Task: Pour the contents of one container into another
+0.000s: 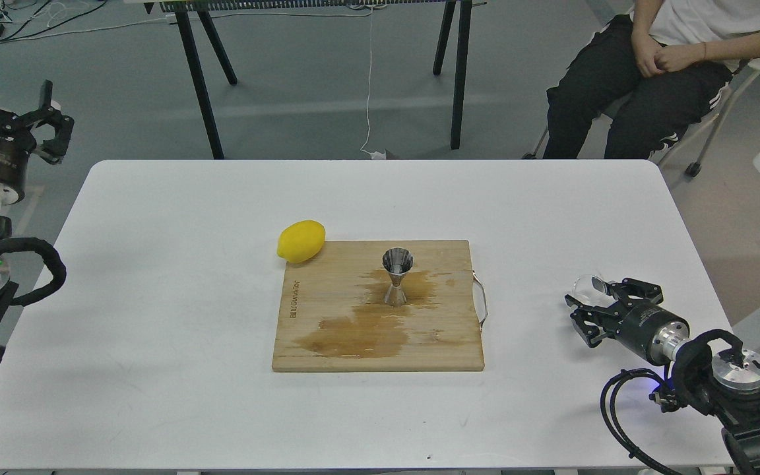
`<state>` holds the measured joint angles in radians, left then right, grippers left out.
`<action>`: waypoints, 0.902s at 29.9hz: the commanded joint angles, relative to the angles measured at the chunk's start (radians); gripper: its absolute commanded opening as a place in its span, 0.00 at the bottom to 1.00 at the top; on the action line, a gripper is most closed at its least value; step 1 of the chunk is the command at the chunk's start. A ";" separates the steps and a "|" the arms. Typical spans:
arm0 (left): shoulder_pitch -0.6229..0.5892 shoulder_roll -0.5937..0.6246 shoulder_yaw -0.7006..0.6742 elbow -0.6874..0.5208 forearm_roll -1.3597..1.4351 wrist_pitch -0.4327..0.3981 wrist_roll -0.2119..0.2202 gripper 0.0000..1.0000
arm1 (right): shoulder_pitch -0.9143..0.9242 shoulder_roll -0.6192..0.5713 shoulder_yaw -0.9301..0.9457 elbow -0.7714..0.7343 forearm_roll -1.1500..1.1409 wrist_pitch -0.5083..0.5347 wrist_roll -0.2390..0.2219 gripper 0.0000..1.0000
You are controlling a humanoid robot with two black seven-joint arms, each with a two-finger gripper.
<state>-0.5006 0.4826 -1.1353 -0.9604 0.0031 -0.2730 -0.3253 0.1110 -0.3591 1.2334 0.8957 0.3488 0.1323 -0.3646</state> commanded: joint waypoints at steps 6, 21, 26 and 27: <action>0.005 -0.001 0.000 0.000 0.000 -0.003 0.000 1.00 | 0.003 0.000 0.000 0.000 -0.001 0.009 0.003 0.99; 0.005 0.002 0.000 0.000 0.000 -0.009 0.002 1.00 | 0.142 -0.047 0.060 0.012 -0.004 0.231 0.013 0.99; 0.025 -0.004 0.003 0.000 -0.002 -0.011 0.009 1.00 | 0.249 -0.084 0.058 0.000 -0.023 0.286 0.162 1.00; 0.031 -0.007 0.003 0.000 -0.002 -0.011 0.009 1.00 | 0.269 -0.089 0.054 -0.003 -0.036 0.302 0.208 1.00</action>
<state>-0.4855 0.4830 -1.1345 -0.9604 0.0029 -0.2825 -0.3182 0.3218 -0.4303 1.2930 0.9016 0.3350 0.3959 -0.2696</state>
